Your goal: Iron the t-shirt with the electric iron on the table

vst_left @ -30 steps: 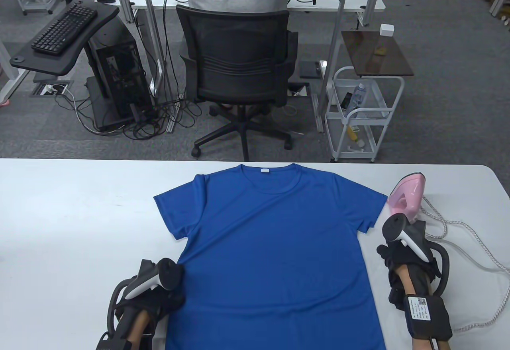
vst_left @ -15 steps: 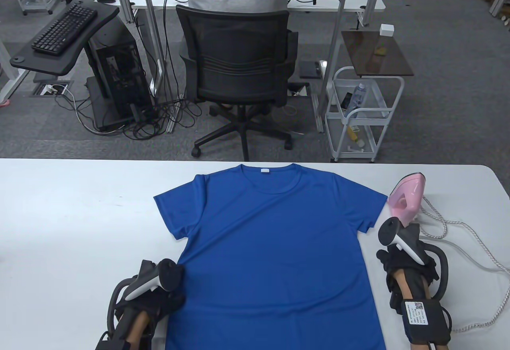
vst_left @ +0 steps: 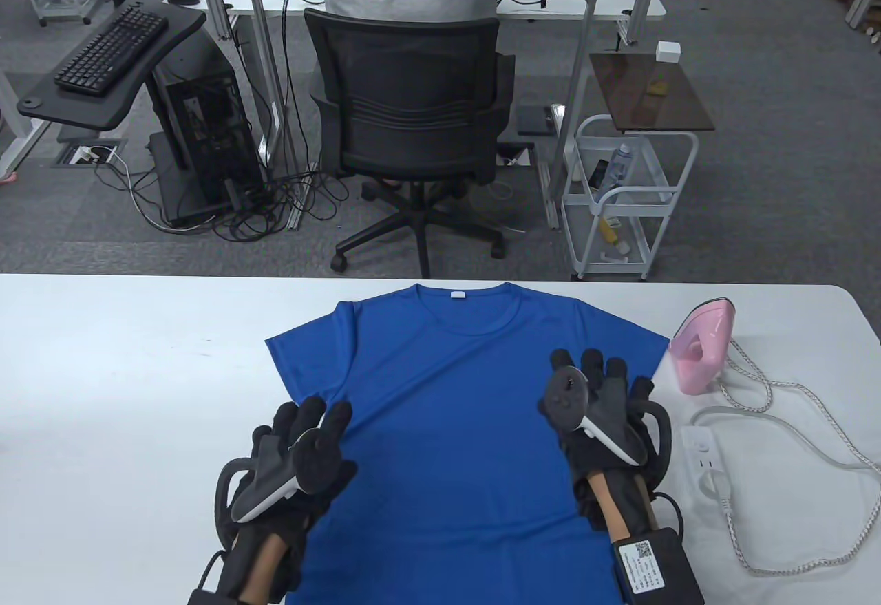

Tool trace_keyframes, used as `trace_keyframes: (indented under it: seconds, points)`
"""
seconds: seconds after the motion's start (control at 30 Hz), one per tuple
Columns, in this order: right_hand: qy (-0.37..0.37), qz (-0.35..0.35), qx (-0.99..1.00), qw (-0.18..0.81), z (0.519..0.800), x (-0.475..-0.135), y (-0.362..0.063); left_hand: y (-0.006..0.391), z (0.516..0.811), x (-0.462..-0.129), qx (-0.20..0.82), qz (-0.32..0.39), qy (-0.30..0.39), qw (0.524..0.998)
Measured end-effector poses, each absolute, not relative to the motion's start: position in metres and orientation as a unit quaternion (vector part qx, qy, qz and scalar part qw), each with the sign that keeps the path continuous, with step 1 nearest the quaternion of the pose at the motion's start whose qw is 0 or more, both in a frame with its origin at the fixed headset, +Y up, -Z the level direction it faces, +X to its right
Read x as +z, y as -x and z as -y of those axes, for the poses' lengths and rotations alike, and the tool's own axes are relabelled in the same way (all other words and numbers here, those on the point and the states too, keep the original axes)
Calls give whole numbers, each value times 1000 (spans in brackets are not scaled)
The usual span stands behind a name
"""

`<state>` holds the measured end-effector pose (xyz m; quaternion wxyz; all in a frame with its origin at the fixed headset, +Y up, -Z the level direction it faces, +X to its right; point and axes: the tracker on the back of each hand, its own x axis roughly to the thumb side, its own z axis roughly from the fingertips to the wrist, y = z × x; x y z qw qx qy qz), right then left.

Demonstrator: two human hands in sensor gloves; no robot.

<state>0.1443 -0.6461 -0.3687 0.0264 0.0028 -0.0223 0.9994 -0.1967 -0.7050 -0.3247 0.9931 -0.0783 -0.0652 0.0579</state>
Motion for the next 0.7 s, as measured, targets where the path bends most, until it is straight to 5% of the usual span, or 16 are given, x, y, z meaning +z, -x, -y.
trace_keyframes:
  seconds: [0.2, 0.37, 0.7]
  points:
    - [-15, 61, 995, 74, 672, -336, -136, 187, 719, -315, 40, 81, 56, 994]
    - [-18, 34, 999, 18, 708, -332, -139, 189, 728, -311, 15, 76, 41, 996]
    - [-4, 58, 998, 20, 712, -334, -143, 189, 729, -311, -6, 70, 22, 997]
